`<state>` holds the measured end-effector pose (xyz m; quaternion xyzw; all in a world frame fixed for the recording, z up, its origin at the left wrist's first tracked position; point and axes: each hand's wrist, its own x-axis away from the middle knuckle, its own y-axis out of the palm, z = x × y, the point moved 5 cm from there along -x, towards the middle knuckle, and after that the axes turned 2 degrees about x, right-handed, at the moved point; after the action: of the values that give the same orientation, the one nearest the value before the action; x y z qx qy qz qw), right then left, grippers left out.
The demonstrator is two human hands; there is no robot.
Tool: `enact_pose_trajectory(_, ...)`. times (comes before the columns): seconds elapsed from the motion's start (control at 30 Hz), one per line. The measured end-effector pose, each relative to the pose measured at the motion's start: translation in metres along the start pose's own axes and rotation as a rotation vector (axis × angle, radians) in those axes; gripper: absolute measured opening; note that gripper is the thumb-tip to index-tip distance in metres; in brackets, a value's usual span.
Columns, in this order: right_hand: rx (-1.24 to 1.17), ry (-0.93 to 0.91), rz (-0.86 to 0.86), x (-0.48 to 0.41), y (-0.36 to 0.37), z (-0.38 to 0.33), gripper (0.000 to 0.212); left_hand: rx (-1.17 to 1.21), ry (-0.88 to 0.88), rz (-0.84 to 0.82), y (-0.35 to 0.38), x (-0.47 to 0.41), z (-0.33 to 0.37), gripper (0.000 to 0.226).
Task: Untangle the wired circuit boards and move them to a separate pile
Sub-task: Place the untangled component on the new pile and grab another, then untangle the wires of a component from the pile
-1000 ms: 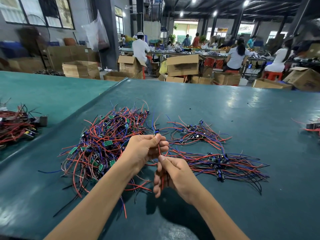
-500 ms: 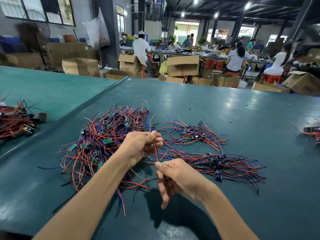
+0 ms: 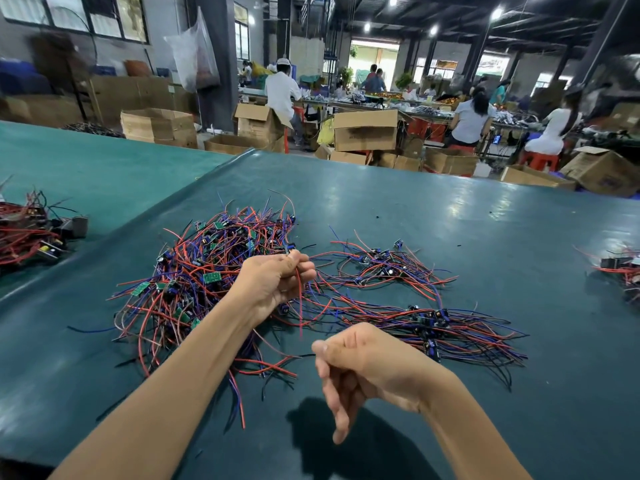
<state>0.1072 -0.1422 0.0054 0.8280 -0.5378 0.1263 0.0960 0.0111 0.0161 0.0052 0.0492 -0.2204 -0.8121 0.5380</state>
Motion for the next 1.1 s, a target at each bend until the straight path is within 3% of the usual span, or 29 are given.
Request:
enact_pose_trajectory(0.2,0.161,0.04,0.066,0.009,-0.018,-0.005,0.037,-0.082,-0.024,-0.085,-0.004,0.009,-0.003,0.02)
enact_pose_trajectory(0.37,0.116,-0.117,0.435,0.013,-0.06,-0.026,0.034,-0.106,-0.043,-0.223,0.01,0.03,-0.006,0.018)
enact_pose_trajectory(0.5,-0.006,-0.302,0.736,0.007,-0.078,-0.032,0.027,-0.278,0.088,-0.242,0.02,0.044,-0.008,0.018)
enact_pose_trajectory(0.6,-0.009,-0.362,0.716,-0.006,-0.07,-0.033,0.023,-0.527,0.261,-0.234,0.026,0.051,-0.007,0.023)
enact_pose_trajectory(0.73,-0.027,-0.279,0.635,-0.023,-0.069,-0.023,0.019,-1.086,0.596,-0.11,0.028,0.062,-0.001,0.026)
enact_pose_trajectory(0.87,-0.155,-0.263,0.567,-0.033,-0.074,-0.005,0.013,-1.249,0.677,-0.121,0.028,0.062,-0.006,0.025)
enact_pose_trajectory(0.93,-0.278,-0.28,0.513,-0.035,-0.076,0.003,0.012,-1.065,0.573,-0.162,0.023,0.061,-0.013,0.02)
enact_pose_trajectory(1.0,-0.37,-0.33,0.469,-0.035,-0.079,0.006,0.014,-0.69,0.327,-0.206,0.017,0.061,-0.025,0.022)
enact_pose_trajectory(1.1,-0.482,-0.435,0.42,-0.032,-0.078,0.007,0.029,-0.17,-0.007,-0.199,0.011,0.062,-0.042,0.052)
